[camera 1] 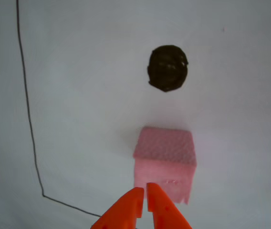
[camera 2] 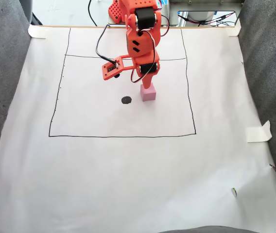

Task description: Grasp the colored block, Place it on the black dot, and then return the arm to the default position.

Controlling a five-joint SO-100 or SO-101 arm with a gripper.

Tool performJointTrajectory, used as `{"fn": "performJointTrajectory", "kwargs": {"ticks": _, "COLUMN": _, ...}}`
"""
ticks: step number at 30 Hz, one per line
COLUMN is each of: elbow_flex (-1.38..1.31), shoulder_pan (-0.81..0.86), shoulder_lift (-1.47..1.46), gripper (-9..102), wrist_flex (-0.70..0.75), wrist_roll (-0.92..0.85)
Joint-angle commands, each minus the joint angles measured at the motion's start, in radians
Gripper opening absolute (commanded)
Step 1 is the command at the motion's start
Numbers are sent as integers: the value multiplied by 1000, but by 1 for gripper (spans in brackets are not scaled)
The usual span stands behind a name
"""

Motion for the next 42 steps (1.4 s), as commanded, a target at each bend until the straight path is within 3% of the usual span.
{"fn": "performJointTrajectory", "kwargs": {"ticks": 1, "elbow_flex": -43, "shoulder_pan": -3, "shoulder_lift": 26, "gripper": 6, "wrist_flex": 15, "wrist_roll": -12}}
{"fn": "performJointTrajectory", "kwargs": {"ticks": 5, "elbow_flex": -43, "shoulder_pan": -9, "shoulder_lift": 41, "gripper": 16, "wrist_flex": 52, "wrist_roll": -26}}
{"fn": "performJointTrajectory", "kwargs": {"ticks": 10, "elbow_flex": -43, "shoulder_pan": -17, "shoulder_lift": 51, "gripper": 40, "wrist_flex": 89, "wrist_roll": -21}}
{"fn": "performJointTrajectory", "kwargs": {"ticks": 25, "elbow_flex": -6, "shoulder_pan": -49, "shoulder_lift": 15, "gripper": 43, "wrist_flex": 201, "wrist_roll": -38}}
{"fn": "performJointTrajectory", "kwargs": {"ticks": 42, "elbow_flex": 9, "shoulder_pan": -26, "shoulder_lift": -35, "gripper": 43, "wrist_flex": 227, "wrist_roll": -25}}
